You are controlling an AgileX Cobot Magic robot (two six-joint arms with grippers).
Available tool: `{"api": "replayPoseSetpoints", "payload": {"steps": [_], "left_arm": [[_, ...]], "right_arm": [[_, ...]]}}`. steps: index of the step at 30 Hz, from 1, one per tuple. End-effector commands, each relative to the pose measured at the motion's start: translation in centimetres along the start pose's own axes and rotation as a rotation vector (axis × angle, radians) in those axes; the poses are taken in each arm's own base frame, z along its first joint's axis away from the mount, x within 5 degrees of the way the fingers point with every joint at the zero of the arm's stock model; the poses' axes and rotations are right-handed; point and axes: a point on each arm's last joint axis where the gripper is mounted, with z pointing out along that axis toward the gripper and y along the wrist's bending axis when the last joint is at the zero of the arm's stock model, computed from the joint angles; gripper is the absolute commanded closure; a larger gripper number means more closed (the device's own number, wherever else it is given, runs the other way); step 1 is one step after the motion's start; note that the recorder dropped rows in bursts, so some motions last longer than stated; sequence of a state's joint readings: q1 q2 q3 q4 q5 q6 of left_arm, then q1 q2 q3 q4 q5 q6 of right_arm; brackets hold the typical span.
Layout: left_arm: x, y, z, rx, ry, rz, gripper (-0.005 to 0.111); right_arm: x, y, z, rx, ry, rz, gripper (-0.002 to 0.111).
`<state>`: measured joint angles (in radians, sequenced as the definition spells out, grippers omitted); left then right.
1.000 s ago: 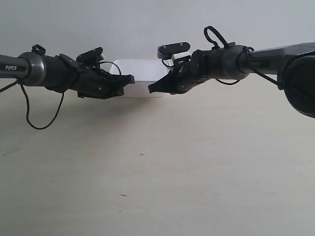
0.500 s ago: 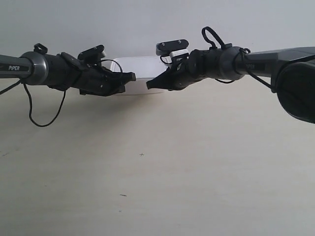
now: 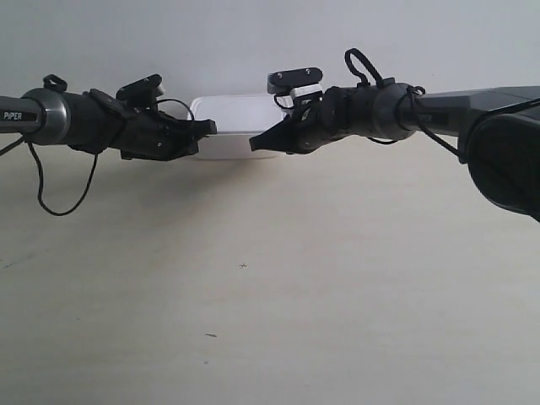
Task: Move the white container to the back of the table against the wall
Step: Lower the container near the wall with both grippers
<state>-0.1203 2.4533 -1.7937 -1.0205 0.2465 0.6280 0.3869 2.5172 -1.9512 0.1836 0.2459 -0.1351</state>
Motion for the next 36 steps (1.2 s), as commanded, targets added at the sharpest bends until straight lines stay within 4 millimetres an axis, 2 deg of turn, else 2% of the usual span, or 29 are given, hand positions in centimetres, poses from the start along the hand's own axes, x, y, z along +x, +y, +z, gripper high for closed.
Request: {"api": "replayPoseSetpoints", "payload": {"steps": [1,10,24,36], "left_arm": [[-0.15,-0.34,0.75,0.05,0.028,0.003,0.107],[-0.3,-0.2,0.79,0.041,0.018,0.012,0.107],[-0.62,-0.07,0.78,0.025,-0.011,0.019,0.107],[-0.13,0.2,1.38,0.026,0.003,0.015,0.107]], "right_arm": [[-0.46,-0.29,-0.08,0.007,-0.026,-0.009,0.108],[-0.67,-0.96,-0.05,0.019,-0.054,0.005,0.108],[-0.44,-1.02,0.2,0.021,-0.055,-0.002,0.108],[-0.46,-1.02,0.2,0.021,-0.057,-0.003,0.108]]}}
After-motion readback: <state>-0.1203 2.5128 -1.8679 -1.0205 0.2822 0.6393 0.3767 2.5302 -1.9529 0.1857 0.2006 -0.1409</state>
